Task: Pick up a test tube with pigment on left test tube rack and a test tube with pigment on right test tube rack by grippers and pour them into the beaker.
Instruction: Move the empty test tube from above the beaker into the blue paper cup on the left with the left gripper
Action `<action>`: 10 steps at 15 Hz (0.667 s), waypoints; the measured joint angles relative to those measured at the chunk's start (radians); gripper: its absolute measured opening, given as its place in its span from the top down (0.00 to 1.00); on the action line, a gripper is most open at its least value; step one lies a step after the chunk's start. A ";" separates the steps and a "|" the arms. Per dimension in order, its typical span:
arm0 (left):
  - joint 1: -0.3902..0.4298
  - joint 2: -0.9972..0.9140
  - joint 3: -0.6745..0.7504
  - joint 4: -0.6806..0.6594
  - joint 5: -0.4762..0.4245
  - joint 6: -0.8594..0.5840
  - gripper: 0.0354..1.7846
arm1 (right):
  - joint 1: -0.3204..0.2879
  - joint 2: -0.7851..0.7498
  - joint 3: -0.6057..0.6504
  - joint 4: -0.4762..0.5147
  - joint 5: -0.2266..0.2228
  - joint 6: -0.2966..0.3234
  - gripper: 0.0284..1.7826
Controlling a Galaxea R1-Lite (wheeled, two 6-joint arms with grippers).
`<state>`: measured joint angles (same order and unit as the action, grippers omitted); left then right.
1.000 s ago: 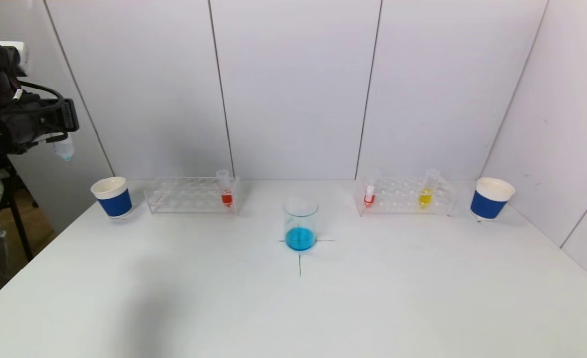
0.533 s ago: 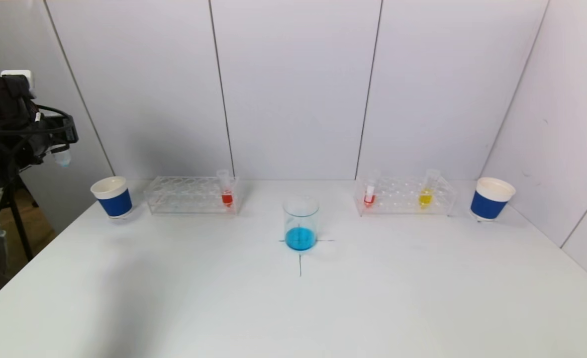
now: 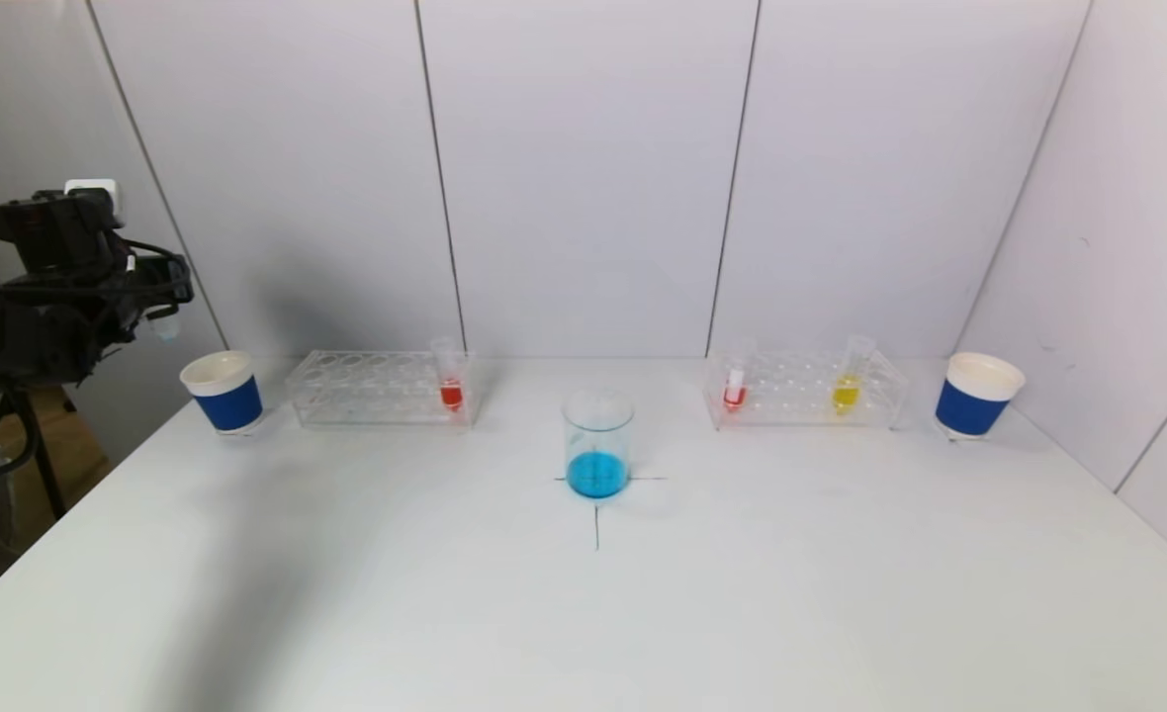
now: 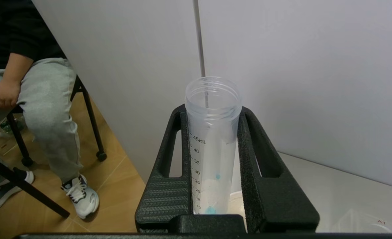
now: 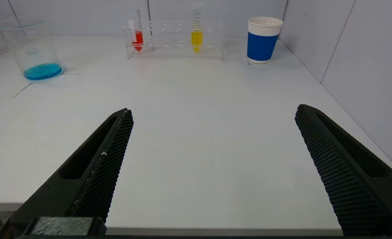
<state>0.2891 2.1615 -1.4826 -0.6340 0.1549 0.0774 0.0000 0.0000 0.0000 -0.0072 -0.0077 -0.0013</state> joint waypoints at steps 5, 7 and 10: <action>-0.033 0.056 -0.006 -0.058 -0.013 0.006 0.78 | 0.000 0.000 0.000 0.000 0.000 0.000 0.01; -0.042 0.063 0.000 -0.059 -0.013 0.006 0.78 | 0.000 0.000 0.000 0.000 0.000 0.000 0.01; -0.045 0.070 0.015 -0.062 -0.012 0.005 0.78 | 0.000 0.000 0.000 0.000 0.000 0.000 0.01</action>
<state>0.2438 2.2313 -1.4672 -0.6964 0.1428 0.0826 0.0000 0.0000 0.0000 -0.0072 -0.0077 -0.0013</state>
